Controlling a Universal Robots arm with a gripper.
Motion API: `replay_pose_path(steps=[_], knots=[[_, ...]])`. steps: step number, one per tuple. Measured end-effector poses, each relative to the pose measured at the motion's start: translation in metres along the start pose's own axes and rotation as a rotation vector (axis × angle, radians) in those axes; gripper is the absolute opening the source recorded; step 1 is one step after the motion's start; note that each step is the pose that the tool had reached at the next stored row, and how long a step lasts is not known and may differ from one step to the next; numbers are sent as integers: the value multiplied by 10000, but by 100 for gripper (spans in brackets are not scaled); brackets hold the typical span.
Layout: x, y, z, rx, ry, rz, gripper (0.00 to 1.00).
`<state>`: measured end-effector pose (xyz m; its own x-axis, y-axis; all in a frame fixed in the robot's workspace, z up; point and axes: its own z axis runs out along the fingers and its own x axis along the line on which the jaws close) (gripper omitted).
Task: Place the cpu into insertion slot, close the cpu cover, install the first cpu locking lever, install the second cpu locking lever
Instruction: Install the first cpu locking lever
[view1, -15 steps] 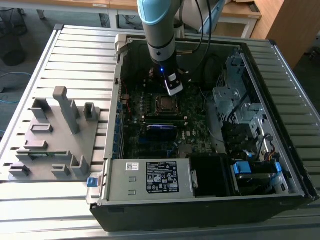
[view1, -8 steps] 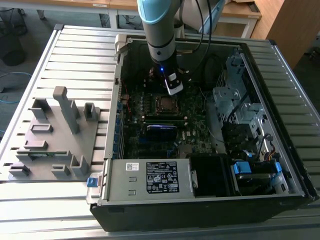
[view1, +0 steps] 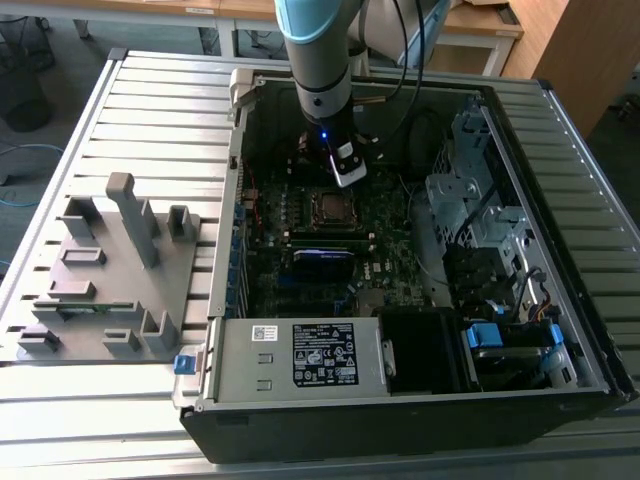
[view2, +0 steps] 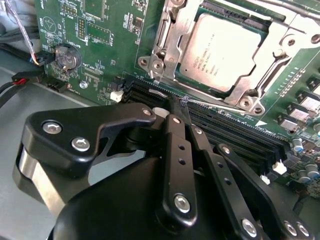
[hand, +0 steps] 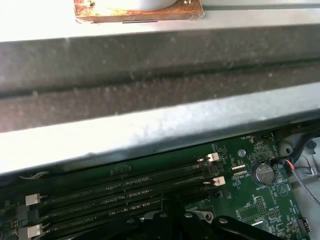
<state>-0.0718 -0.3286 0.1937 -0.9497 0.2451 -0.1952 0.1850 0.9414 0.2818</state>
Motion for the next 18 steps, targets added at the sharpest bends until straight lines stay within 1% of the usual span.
replay_pose_path(steps=[8, 13, 18], knots=[[19, 3, 4, -25, -81, -18, 10], [20, 1, 7, -30, -92, -19, 10], [23, -7, 24, -23, -92, -22, 10]])
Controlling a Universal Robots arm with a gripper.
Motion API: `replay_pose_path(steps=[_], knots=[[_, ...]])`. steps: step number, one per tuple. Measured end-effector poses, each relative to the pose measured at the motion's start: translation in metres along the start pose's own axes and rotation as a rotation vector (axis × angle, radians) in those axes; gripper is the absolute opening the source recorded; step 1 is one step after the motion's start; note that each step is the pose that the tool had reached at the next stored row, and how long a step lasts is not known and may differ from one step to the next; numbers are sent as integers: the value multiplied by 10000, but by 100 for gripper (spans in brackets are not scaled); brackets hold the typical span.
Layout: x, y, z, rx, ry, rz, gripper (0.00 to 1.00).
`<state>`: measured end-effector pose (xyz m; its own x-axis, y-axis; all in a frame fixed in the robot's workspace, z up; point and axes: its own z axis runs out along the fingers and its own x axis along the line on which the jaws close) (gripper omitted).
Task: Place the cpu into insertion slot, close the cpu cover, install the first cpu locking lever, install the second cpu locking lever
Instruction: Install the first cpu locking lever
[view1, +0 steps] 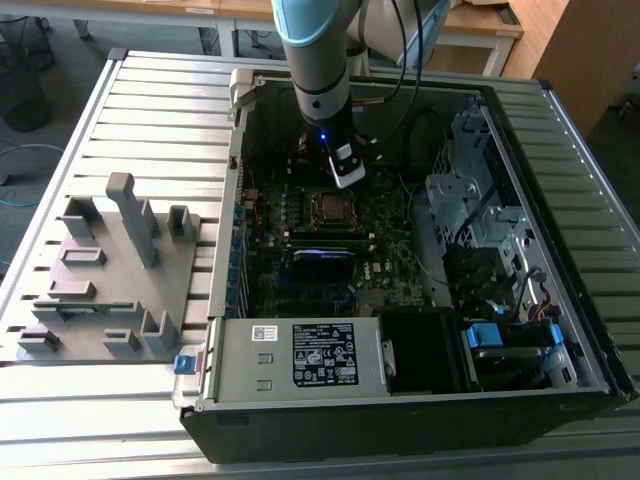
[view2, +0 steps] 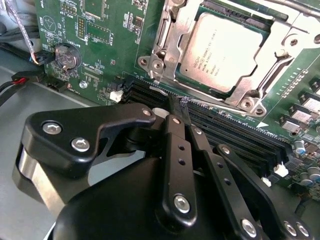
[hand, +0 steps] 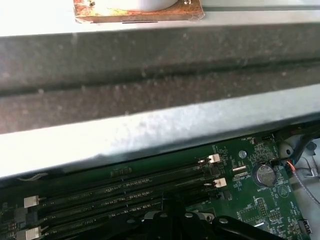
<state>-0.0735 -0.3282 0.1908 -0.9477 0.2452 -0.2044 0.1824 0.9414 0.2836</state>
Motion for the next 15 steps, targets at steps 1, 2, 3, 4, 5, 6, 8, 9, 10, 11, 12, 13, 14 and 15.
replay_pose_path(steps=[1, 2, 3, 4, 5, 6, 8, 9, 10, 11, 12, 13, 14, 15], knots=[[1, -2, 5, 6, 0, -3, 10], [2, -3, 9, 13, -2, -6, 10], [3, -4, 13, 21, -2, -10, 10], [4, -5, 16, 30, -3, -15, 10], [4, -6, 16, 39, -2, -19, 10], [4, -9, 16, 47, -5, -22, 10], [2, -15, 16, 80, -11, -32, 10], [2, -16, 15, 92, -13, -36, 10], [2, -16, 15, 95, -14, -38, 10], [2, -16, 15, 99, -14, -39, 10], [2, -16, 15, 103, -15, -41, 10], [1, -16, 16, 105, -16, -42, 10], [0, -15, 11, 107, -16, -42, 10], [-2, -12, 3, 106, -19, -41, 10]])
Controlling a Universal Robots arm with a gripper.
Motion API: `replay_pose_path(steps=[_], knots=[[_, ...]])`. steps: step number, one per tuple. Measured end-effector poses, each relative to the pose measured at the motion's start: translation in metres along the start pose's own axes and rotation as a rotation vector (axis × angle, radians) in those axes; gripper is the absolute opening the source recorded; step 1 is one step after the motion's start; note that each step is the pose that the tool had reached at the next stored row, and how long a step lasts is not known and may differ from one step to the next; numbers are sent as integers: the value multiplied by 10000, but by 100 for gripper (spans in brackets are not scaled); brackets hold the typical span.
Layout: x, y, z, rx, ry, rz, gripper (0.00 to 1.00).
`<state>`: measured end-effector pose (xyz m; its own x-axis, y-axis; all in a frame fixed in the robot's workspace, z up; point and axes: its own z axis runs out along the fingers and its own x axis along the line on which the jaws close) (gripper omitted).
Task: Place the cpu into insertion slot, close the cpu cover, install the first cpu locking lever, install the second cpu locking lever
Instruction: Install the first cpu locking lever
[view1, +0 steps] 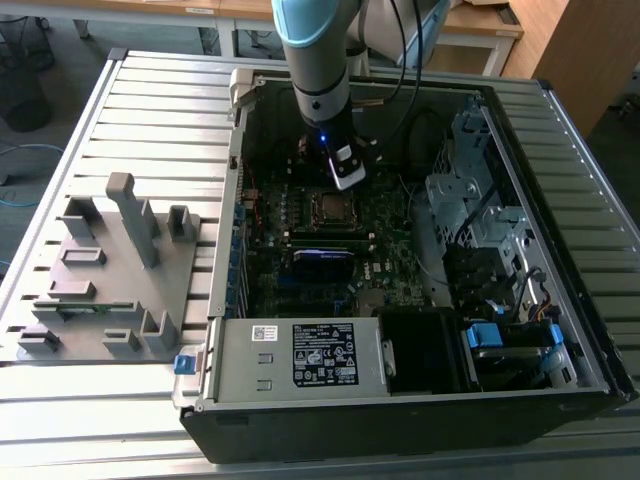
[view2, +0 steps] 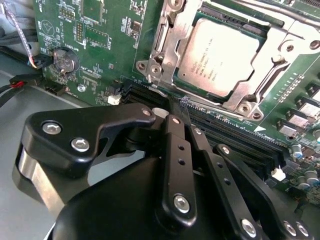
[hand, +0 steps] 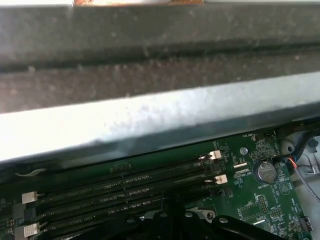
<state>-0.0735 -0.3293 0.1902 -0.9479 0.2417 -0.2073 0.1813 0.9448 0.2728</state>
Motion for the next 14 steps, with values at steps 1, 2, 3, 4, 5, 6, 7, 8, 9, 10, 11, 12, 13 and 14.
replay_pose_path(steps=[1, 2, 3, 4, 5, 6, 7, 8, 9, 10, 11, 12, 13, 14], knots=[[-2, 3, -11, -1, 1, 1, 10], [-5, 6, -22, -1, 1, 1, 10], [-6, 8, -29, -1, 2, 0, 10], [-6, 11, -28, -4, 1, 0, 10], [-4, 18, -27, -2, -1, 2, 10], [-2, 24, -27, 0, -6, 7, 10], [0, 30, -25, 0, -13, 12, 10], [1, 35, -24, -1, -20, 14, 10], [3, 41, -22, -2, -25, 15, 10], [5, 45, -21, -2, -29, 17, 10], [5, 46, -21, -3, -31, 17, 10], [5, 46, -21, -4, -31, 16, 10], [5, 46, -21, -4, -31, 15, 10], [5, 46, -21, -3, -31, 15, 10]])
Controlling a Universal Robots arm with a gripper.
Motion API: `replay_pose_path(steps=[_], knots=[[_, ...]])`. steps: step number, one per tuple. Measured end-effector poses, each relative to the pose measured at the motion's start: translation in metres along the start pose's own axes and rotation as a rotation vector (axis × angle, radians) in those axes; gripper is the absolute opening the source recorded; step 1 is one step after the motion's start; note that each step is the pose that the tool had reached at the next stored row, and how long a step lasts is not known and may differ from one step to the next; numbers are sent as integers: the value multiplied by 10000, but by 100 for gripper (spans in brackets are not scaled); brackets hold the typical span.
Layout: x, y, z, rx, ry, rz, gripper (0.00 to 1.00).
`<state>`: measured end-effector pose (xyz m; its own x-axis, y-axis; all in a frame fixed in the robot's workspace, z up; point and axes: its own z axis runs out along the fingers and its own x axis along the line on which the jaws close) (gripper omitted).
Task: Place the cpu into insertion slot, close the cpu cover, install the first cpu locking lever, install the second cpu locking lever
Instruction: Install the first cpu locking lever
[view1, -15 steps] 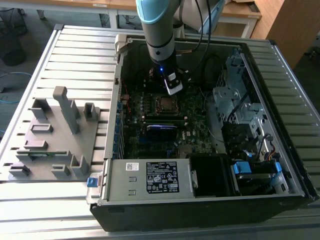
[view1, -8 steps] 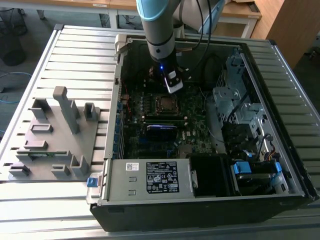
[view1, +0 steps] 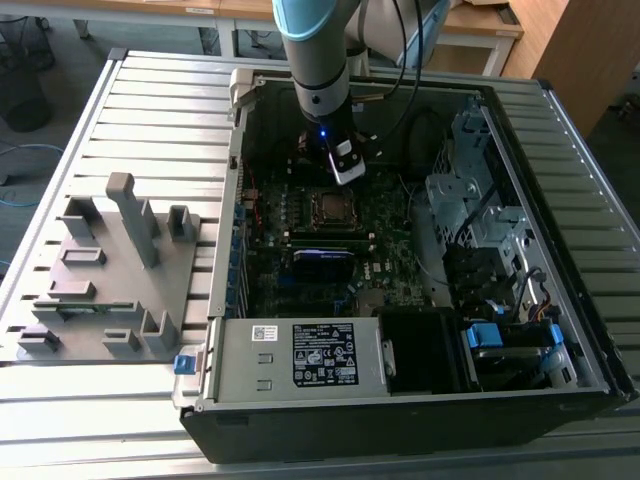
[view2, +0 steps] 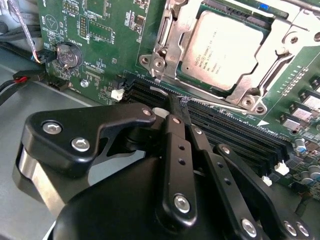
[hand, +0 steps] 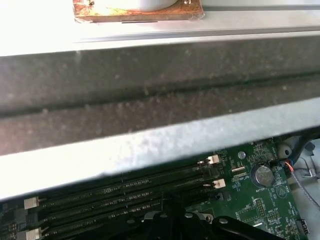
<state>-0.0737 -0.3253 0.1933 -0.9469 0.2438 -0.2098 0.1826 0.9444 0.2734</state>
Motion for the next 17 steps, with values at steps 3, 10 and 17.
replay_pose_path(steps=[3, 10, 17], knots=[[0, 0, 0, 0, -1, 0, 10], [-1, -11, 3, 47, -8, -12, 10], [1, -14, 10, 87, -17, -23, 10]])
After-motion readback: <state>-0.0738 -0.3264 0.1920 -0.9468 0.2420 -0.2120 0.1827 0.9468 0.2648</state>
